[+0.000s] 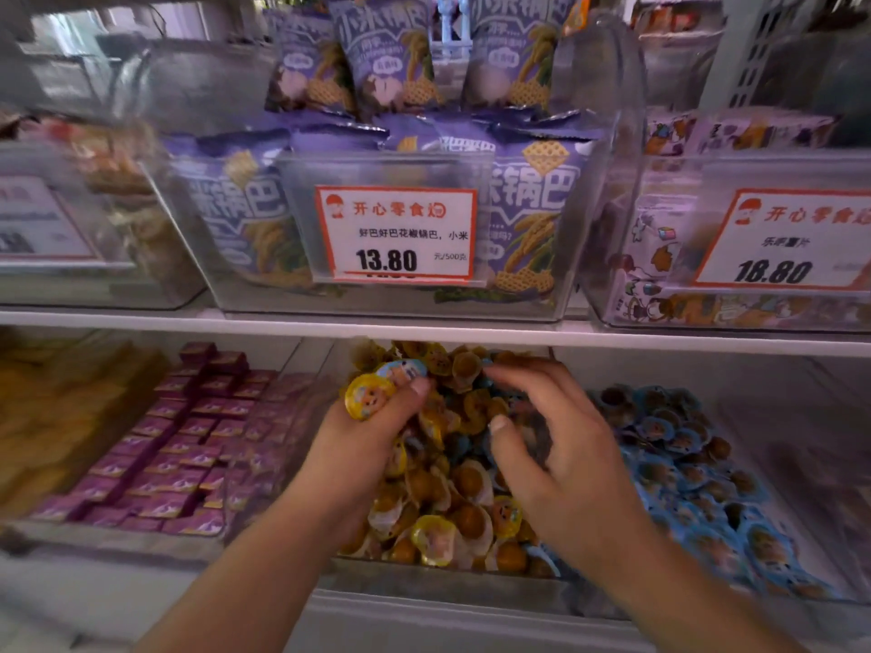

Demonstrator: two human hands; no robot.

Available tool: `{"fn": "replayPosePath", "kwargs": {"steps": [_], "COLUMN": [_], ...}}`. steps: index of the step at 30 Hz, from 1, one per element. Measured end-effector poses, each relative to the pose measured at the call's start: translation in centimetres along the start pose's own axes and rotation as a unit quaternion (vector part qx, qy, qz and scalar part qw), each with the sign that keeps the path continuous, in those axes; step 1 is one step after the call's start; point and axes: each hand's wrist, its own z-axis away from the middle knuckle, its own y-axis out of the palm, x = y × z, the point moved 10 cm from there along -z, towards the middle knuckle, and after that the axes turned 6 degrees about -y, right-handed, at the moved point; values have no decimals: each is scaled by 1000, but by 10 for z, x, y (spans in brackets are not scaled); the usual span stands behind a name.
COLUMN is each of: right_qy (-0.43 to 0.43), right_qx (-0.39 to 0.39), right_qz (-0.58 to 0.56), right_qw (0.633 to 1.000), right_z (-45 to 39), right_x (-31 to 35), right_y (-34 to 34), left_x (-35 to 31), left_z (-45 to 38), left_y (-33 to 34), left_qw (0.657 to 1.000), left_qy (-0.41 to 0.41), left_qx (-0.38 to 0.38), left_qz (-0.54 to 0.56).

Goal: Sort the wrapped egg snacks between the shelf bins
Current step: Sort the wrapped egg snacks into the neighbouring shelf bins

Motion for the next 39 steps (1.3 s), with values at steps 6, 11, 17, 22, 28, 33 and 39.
{"fn": "replayPosePath", "kwargs": {"steps": [6, 11, 17, 22, 28, 33, 39], "right_qy": [343, 379, 276, 135, 37, 29, 220], "right_qx": [41, -6, -14, 196, 225, 196, -39], "right_qz": [-329, -427, -144, 53, 149, 200, -95], "right_qw": [879, 821, 950, 970, 962, 959, 970], "right_z": [21, 21, 7, 10, 19, 15, 9], "right_x": [-44, -64, -78, -47, -34, -26, -37], "right_y": [102, 102, 74, 88, 77, 70, 23], "left_x": [29, 20, 16, -1, -35, -39, -52], "left_z": [-1, -9, -22, -21, -11, -8, 18], "left_y": [-3, 1, -11, -22, -27, -20, 8], "left_qw": [983, 975, 984, 1000, 950, 940, 926], "left_qy": [-130, -126, -99, -9, 167, 200, 287], "left_qx": [7, 74, 6, -21, -30, -45, -59], "left_qz": [132, 167, 150, 7, -262, -272, -237]}}
